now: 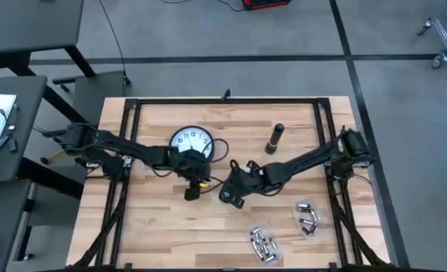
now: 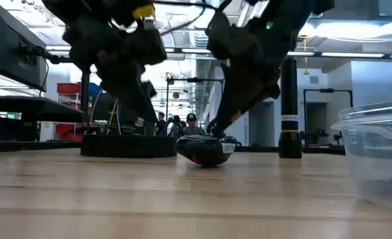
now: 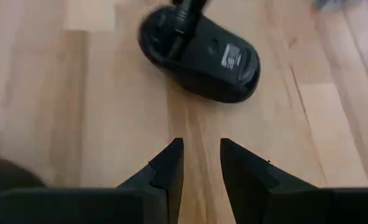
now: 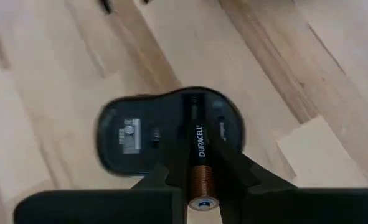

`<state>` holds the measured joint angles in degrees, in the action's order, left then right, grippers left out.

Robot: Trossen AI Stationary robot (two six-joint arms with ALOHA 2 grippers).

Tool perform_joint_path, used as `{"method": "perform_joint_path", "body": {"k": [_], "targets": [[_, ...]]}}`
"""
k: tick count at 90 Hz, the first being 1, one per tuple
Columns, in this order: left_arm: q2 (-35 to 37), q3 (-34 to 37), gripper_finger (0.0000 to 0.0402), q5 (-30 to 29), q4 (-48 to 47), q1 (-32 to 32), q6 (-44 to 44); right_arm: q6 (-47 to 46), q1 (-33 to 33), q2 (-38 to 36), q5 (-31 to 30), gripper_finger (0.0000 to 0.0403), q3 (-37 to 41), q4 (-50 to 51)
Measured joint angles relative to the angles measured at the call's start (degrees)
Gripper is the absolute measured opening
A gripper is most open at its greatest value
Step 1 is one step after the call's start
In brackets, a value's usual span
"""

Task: Insert battery
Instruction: Insert the brown battery into the black computer mouse battery compartment

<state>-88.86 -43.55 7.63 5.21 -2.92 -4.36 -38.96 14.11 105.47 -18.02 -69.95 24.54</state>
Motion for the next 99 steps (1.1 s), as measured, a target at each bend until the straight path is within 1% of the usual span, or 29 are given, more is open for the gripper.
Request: {"method": "perform_joint_path", "body": {"k": [18, 40, 52, 63, 69, 76, 83, 90, 99], "targets": [[-4.12, 0.00, 0.0084, 0.14, 5.40, -0.02, -0.85, 0.01, -1.13, -0.11, -0.17, 0.0030, -0.04, -0.26], [-4.28, -0.04, 0.0084, 0.08, 6.35, 0.67, 1.30, 0.39, -1.03, -0.11, 0.13, 0.0030, -0.04, -1.02], [-4.84, -0.07, 0.0084, 0.03, 6.95, 1.22, 3.38, 0.14, -1.16, 1.94, 1.86, 0.0030, 0.01, -3.12], [-5.05, -0.04, 0.0084, 0.01, 7.80, 1.44, 3.41, -0.43, -1.16, 3.43, 1.90, 0.0030, -0.37, -4.37], [-5.75, -0.09, 0.0084, 0.03, 8.79, 1.44, 3.45, -0.46, -1.42, 3.59, 1.95, 0.0030, -0.13, -3.02], [-6.75, -0.04, 0.0084, 0.40, 9.96, 1.44, 3.20, -0.21, -1.51, 4.40, 2.64, 0.0030, -0.32, -5.23], [-8.18, -0.11, 0.0084, 1.16, 12.06, 1.42, 3.12, -0.01, -1.51, 4.44, 3.31, 0.0030, -0.26, -5.38], [-9.61, -0.11, 0.0084, 1.30, 13.09, 1.42, 3.06, 0.23, -1.50, 5.71, 3.16, 0.0030, -0.34, -8.46], [-10.10, -0.11, 0.0084, 1.34, 13.77, 1.42, 2.24, 0.29, -1.54, 5.75, 3.91, 0.0050, -0.30, -8.77]]}}
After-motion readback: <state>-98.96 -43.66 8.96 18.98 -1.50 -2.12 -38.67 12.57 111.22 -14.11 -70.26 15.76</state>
